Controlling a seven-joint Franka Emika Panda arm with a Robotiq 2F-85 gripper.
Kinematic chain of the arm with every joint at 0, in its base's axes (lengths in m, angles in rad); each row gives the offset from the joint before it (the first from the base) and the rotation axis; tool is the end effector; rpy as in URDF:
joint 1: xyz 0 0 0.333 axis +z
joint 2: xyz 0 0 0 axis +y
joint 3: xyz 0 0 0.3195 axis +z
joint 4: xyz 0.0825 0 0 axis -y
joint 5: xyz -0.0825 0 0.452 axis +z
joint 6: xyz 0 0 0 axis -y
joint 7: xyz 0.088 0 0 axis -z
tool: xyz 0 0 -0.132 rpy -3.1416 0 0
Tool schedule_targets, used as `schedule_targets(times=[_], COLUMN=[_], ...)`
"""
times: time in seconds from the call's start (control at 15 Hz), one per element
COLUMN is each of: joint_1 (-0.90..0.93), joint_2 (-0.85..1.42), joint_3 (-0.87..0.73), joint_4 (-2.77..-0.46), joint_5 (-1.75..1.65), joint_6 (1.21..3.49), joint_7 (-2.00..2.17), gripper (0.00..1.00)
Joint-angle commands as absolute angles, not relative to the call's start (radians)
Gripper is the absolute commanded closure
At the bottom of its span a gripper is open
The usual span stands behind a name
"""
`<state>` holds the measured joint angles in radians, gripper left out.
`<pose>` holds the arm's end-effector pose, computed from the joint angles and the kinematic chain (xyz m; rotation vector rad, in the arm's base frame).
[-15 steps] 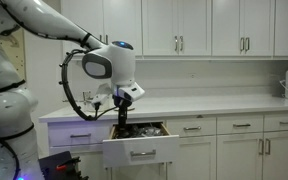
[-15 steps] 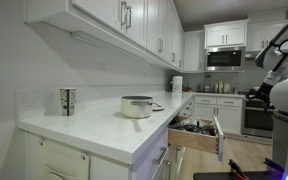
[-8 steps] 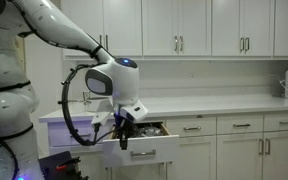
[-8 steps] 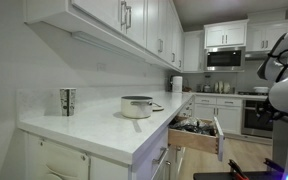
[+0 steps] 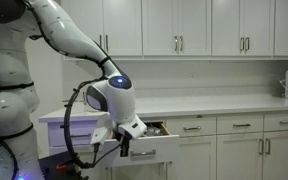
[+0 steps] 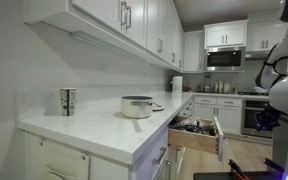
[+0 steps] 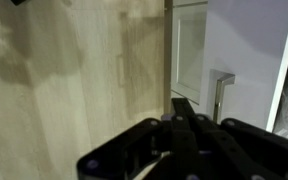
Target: Close the second drawer from the left
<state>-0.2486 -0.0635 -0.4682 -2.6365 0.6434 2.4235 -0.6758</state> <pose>0.3466 -0.2792 0.1766 -2.6142 0.7567 -0.1953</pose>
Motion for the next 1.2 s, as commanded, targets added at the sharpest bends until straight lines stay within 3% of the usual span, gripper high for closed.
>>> schedule_targets(times=[0.0, 0.73, 1.13], joint_1=[-0.258, -0.26, -0.247], joint_2=[-0.044, -0.015, 0.053], joint_3=[-0.415, -0.338, -0.295], joint_4=[-2.668, -2.64, -2.603], joint_5=[0.771, 0.91, 1.039], joint_6=[2.455, 2.306, 2.34], joint_7=[-0.788, -0.813, -0.905], gripper=[1.0, 1.0, 1.0])
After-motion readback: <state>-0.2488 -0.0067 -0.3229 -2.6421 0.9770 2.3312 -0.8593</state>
